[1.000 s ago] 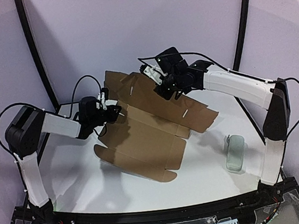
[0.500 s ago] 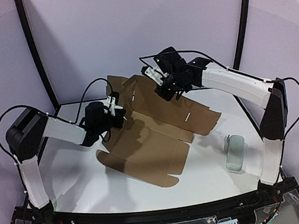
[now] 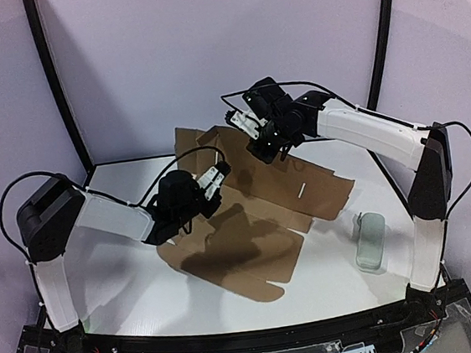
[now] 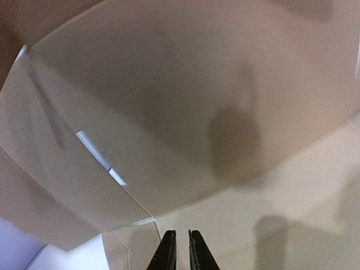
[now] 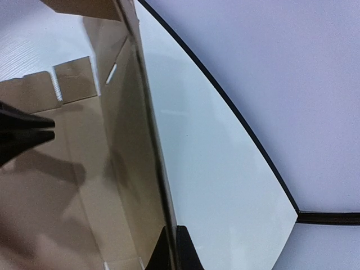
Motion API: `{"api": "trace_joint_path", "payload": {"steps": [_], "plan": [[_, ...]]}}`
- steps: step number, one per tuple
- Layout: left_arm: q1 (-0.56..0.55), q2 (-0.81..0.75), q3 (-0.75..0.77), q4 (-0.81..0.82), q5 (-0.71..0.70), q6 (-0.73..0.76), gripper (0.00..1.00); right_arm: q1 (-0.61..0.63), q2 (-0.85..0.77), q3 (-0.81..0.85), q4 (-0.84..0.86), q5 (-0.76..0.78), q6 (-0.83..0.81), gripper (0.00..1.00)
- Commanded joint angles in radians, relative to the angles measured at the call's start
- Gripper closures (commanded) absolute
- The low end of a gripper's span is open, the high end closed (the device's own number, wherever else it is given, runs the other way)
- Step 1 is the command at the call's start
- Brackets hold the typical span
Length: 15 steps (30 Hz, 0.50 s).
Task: Fold the paper box
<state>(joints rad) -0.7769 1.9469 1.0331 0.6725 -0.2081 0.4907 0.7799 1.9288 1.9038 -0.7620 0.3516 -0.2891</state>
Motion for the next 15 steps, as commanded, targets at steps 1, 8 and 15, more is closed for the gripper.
{"api": "trace_joint_path", "payload": {"steps": [1, 8, 15], "plan": [[-0.027, 0.017, 0.032, 0.005, -0.077, 0.088, 0.89, -0.001, 0.017, -0.002, 0.063, -0.03, 0.045, 1.0], [-0.018, -0.043, 0.024, 0.017, -0.187, -0.101, 0.75, -0.007, 0.007, -0.025, 0.076, -0.032, 0.031, 1.0], [0.115, -0.278, -0.074, -0.082, -0.021, -0.424, 0.03, -0.034, -0.007, -0.044, 0.081, -0.079, 0.003, 1.0]]}}
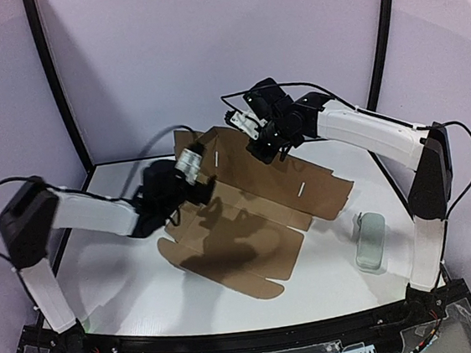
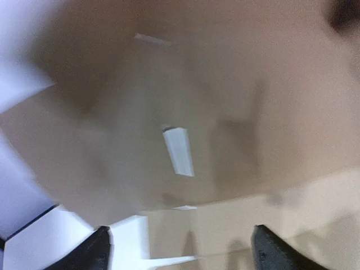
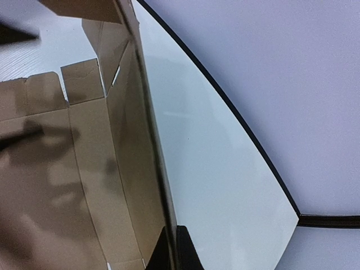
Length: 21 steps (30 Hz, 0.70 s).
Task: Fold the paper box
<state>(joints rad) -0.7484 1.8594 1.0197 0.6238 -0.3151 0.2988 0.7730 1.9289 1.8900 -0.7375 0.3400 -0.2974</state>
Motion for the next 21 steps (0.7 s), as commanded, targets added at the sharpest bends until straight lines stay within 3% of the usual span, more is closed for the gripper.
{"api": "trace_joint_path", "payload": {"steps": [1, 6, 9, 12, 16, 21], "plan": [[0.13, -0.241, -0.083, -0.05, 0.125, -0.292, 0.02, -0.03, -0.013, -0.045, 0.062, -0.091, -0.001, 1.0], [0.352, -0.288, -0.015, -0.242, 0.263, -0.529, 0.01, -0.032, -0.031, -0.105, 0.095, -0.13, -0.107, 1.0], [0.453, -0.189, 0.138, -0.411, 0.323, -0.627, 0.01, -0.034, -0.043, -0.141, 0.126, -0.143, -0.138, 1.0], [0.541, -0.069, 0.264, -0.476, 0.391, -0.696, 0.01, -0.035, -0.055, -0.165, 0.158, -0.166, -0.146, 1.0], [0.579, 0.051, 0.37, -0.505, 0.486, -0.669, 0.01, -0.038, -0.062, -0.172, 0.186, -0.203, -0.132, 1.0], [0.576, 0.141, 0.404, -0.508, 0.763, -0.605, 0.01, -0.037, -0.063, -0.18, 0.2, -0.228, -0.143, 1.0]]}}
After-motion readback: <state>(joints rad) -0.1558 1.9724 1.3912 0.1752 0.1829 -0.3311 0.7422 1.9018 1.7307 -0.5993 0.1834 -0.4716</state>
